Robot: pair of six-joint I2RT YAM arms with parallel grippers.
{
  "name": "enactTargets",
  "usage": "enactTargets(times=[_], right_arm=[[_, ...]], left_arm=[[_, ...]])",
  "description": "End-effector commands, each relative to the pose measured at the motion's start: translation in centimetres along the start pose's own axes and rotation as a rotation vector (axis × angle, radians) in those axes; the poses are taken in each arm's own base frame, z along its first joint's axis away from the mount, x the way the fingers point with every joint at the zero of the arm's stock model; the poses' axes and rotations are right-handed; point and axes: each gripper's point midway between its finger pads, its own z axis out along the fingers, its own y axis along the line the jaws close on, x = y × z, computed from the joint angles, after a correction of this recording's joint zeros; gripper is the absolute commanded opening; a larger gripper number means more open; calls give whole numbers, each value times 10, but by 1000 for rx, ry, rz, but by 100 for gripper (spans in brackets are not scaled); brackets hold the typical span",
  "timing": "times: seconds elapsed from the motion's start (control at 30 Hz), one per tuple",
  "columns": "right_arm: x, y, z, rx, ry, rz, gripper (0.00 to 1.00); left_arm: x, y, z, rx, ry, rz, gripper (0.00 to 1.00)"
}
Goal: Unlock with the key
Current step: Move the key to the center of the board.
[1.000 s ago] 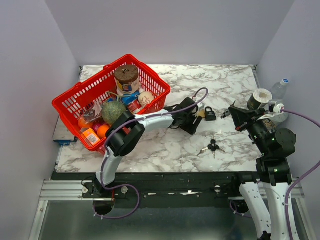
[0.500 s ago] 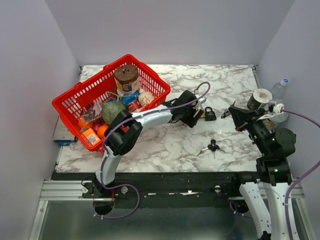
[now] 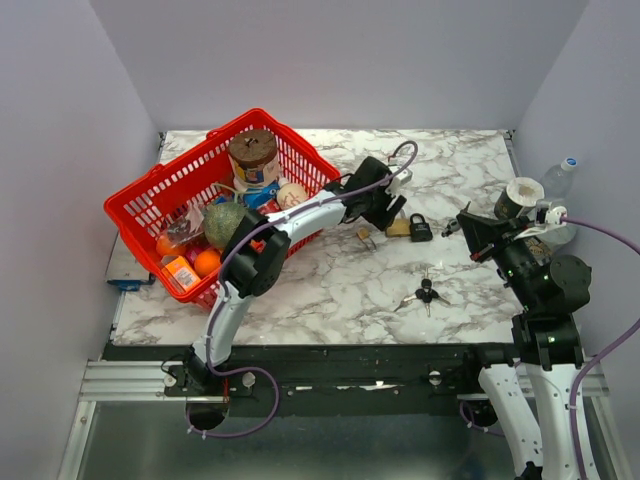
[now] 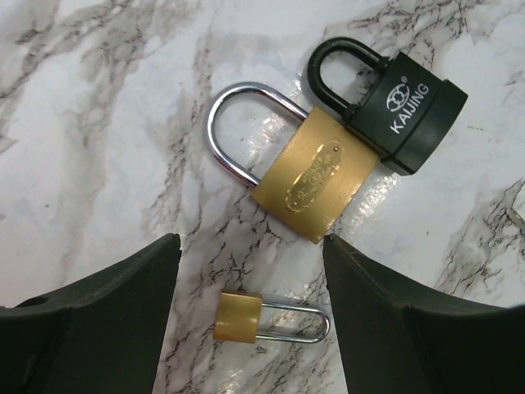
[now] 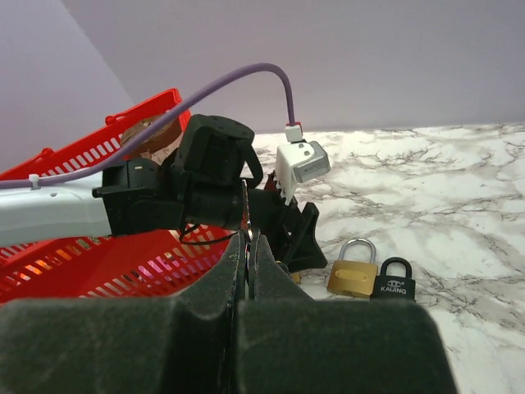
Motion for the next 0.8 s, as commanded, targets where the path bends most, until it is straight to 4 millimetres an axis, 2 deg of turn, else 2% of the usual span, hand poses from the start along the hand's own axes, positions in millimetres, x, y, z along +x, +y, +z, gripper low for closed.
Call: enactTargets(times=[0.0, 0.1, 0.27, 0.5, 0.57, 0.63, 0.77], right_arm=[[-3, 0, 1, 1, 0, -15, 1], [-3, 0, 1, -3, 1, -14, 1], [-3, 2, 0, -8, -3, -14, 1], [-7, 4, -3, -14, -16, -20, 1], [-8, 5, -4, -16, -20, -20, 1], [-9, 6, -5, -17, -23, -21, 1], [-9, 8, -6, -26, -24, -20, 1]], left_arm=[[54, -5, 22, 50, 134, -33, 72], [66, -2, 23, 25, 151, -61, 66], [88, 9, 24, -46, 200, -71, 63], [109, 19, 15, -112, 268, -74, 51], [123, 14, 9, -100, 294, -86, 51], [127, 7, 5, -83, 285, -91, 50], [141, -18, -5, -31, 312, -85, 50]])
